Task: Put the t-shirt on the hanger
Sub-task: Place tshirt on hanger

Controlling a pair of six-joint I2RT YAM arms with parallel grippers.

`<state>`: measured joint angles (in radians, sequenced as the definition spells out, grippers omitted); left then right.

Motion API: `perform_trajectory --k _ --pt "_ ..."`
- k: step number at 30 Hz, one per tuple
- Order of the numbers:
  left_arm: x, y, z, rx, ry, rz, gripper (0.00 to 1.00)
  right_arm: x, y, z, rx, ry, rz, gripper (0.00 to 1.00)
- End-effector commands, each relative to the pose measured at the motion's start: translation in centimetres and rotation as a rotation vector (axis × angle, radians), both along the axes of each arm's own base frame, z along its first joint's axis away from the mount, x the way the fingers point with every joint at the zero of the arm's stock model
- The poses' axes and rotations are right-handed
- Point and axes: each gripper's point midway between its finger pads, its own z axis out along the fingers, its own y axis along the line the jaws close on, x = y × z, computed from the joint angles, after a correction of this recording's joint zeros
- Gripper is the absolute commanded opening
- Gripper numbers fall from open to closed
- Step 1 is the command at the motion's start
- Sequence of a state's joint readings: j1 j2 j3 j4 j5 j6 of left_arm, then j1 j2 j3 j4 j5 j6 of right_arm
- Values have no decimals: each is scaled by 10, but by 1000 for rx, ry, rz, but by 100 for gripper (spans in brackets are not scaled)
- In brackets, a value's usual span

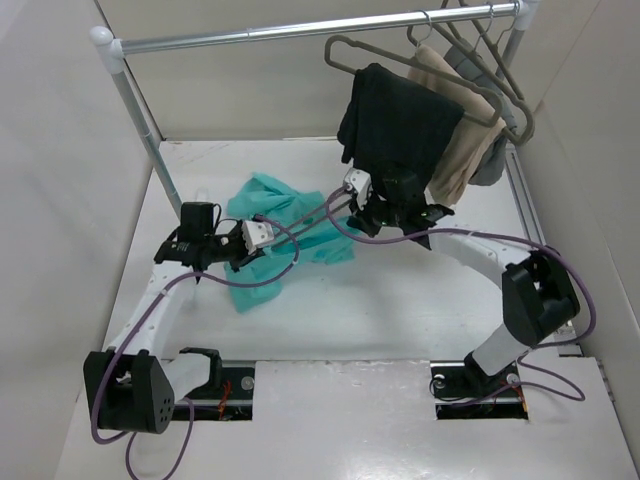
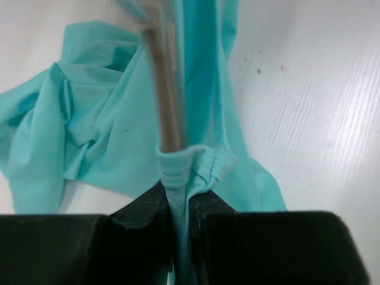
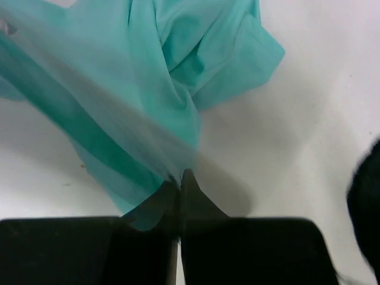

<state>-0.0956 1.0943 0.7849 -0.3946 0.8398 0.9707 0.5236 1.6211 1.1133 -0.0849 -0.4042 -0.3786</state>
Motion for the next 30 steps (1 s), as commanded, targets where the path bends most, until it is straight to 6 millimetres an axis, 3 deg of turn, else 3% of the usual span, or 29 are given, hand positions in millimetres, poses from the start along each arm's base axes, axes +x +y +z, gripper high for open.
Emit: perform_trajectory --k 1,7,8,14,20,24,26,27,30 --pt "-25 26 -19 210 -18 -112 0 23 -48 13 -90 -59 -157 0" --pt "-27 58 -46 403 -32 -126 0 12 -79 20 -141 -64 -203 0" --pt "-29 59 -44 407 -38 -134 0 11 -91 22 -142 -63 -227 0" --pt "-22 70 -47 464 -37 -92 0 7 -103 36 -199 -113 -223 0" --pt "-14 86 -52 560 -60 -69 0 10 -103 57 -253 -179 -184 0" --pt "-1 87 -50 530 -35 13 0 4 -69 80 -290 -274 -37 0" --pt "5 82 -43 488 -22 37 0 -5 -53 79 -344 -285 60 0" --pt "12 78 -33 461 -32 48 0 -9 -54 75 -357 -270 83 0" --pt "14 61 -13 347 -34 39 0 -16 -80 51 -394 -201 61 0"
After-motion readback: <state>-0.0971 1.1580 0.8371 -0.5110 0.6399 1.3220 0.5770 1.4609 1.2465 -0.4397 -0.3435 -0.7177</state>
